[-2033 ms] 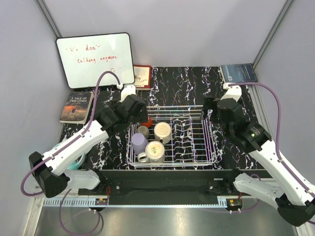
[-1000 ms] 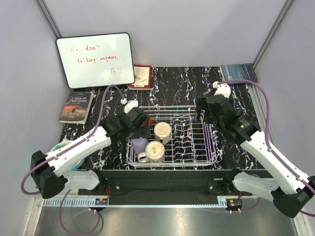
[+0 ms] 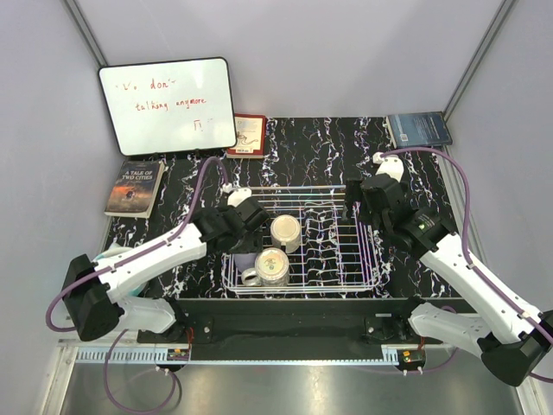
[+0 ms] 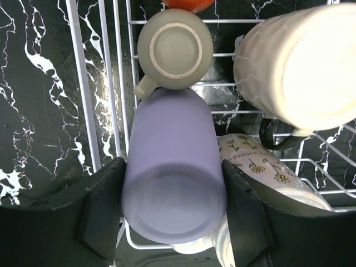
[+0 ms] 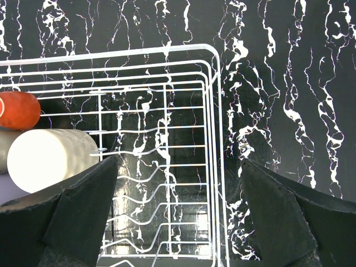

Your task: Unload the cups from the dish rack

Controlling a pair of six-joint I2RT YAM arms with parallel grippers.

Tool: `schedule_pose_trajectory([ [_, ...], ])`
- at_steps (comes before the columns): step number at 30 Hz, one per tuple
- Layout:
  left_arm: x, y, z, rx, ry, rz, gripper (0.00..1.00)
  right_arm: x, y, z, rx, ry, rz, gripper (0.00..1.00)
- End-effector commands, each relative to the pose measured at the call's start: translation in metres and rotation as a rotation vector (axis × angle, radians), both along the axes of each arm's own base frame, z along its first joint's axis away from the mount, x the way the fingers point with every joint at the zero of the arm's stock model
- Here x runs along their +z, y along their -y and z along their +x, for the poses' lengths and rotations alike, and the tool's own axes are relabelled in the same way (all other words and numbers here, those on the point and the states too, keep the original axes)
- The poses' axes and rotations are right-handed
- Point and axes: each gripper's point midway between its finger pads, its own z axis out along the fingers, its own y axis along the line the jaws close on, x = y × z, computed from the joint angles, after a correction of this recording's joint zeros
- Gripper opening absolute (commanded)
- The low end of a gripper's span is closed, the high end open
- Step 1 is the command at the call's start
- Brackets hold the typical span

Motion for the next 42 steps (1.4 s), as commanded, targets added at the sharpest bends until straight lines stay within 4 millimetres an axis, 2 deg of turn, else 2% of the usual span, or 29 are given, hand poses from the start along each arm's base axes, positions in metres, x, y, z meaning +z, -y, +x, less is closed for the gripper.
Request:
schedule_pose_trajectory([
  [1, 0.045, 0.010, 0.009, -0.029, 0.090, -0.062, 0.00, 0.013, -0.003, 0.000, 0.003, 0.035, 0.033, 1.00],
  [2, 0.052, 0.007, 0.010, -0.031, 0.099, -0.045, 0.00, 0.015, -0.003, 0.001, 0.004, 0.037, 0.036, 1.00],
  [4, 0.081, 0.012, 0.017, -0.055, 0.144, -0.060, 0.00, 0.023, -0.004, 0.001, 0.010, 0.052, 0.048, 1.00],
  [6, 0.096, 0.009, 0.019, -0.083, 0.159, -0.032, 0.00, 0.031, -0.006, 0.002, 0.014, 0.066, 0.061, 1.00],
  [7, 0.115, 0.014, 0.025, -0.088, 0.190, -0.050, 0.00, 0.033, -0.004, 0.002, 0.005, 0.070, 0.057, 1.00],
  [12, 0.156, 0.007, 0.031, -0.108, 0.254, -0.026, 0.00, 0.044, -0.006, 0.004, 0.015, 0.065, 0.047, 1.00],
  [13, 0.171, 0.009, 0.033, -0.111, 0.281, -0.051, 0.00, 0.043, -0.008, 0.004, 0.028, 0.056, 0.043, 1.00],
  [17, 0.204, 0.012, 0.039, -0.129, 0.368, -0.142, 0.00, 0.060, -0.007, 0.007, 0.010, 0.108, 0.080, 1.00],
  [19, 0.210, 0.017, 0.041, -0.157, 0.408, -0.204, 0.00, 0.084, -0.009, 0.005, 0.014, 0.208, 0.174, 1.00],
  [20, 0.202, 0.030, 0.049, -0.179, 0.419, -0.282, 0.00, 0.092, -0.011, 0.004, 0.024, 0.246, 0.213, 1.00],
  [21, 0.215, 0.029, 0.046, -0.196, 0.468, -0.370, 0.00, 0.099, -0.017, 0.004, 0.039, 0.280, 0.278, 1.00],
  [22, 0.218, 0.033, 0.047, -0.217, 0.488, -0.437, 0.00, 0.108, -0.018, -0.001, 0.054, 0.297, 0.311, 1.00],
  [23, 0.213, 0.045, 0.055, -0.247, 0.503, -0.549, 0.00, 0.111, -0.023, -0.002, 0.078, 0.295, 0.330, 1.00],
  [24, 0.226, 0.043, 0.053, -0.255, 0.543, -0.622, 0.00, 0.120, -0.034, -0.008, 0.138, 0.284, 0.363, 1.00],
  [25, 0.239, 0.050, 0.058, -0.281, 0.596, -0.704, 0.00, 0.118, -0.040, -0.008, 0.161, 0.265, 0.372, 1.00],
  [26, 0.241, 0.051, 0.059, -0.316, 0.586, -0.762, 0.00, 0.120, -0.045, -0.009, 0.184, 0.257, 0.388, 1.00],
  [27, 0.232, 0.055, 0.062, -0.317, 0.553, -0.802, 0.00, 0.124, -0.054, -0.013, 0.223, 0.247, 0.421, 1.00],
  [28, 0.245, 0.065, 0.059, -0.390, 0.567, -0.874, 0.00, 0.123, -0.060, -0.012, 0.242, 0.236, 0.430, 1.00],
  [31, 0.253, 0.076, 0.067, -0.444, 0.582, -0.957, 0.00, 0.123, -0.077, -0.015, 0.302, 0.198, 0.479, 1.00],
  [33, 0.256, 0.086, 0.063, -0.497, 0.553, -1.023, 0.00, 0.123, -0.086, -0.016, 0.326, 0.185, 0.516, 0.99],
  [35, 0.258, 0.097, 0.064, -0.546, 0.528, -1.097, 0.00, 0.122, -0.090, -0.016, 0.333, 0.180, 0.537, 0.99],
  [40, 0.259, 0.102, 0.067, -0.576, 0.528, -1.229, 0.00, 0.131, -0.097, -0.014, 0.347, 0.198, 0.579, 0.94],
  [42, 0.249, 0.105, 0.070, -0.564, 0.488, -1.252, 0.00, 0.134, -0.098, -0.013, 0.350, 0.203, 0.586, 0.93],
])
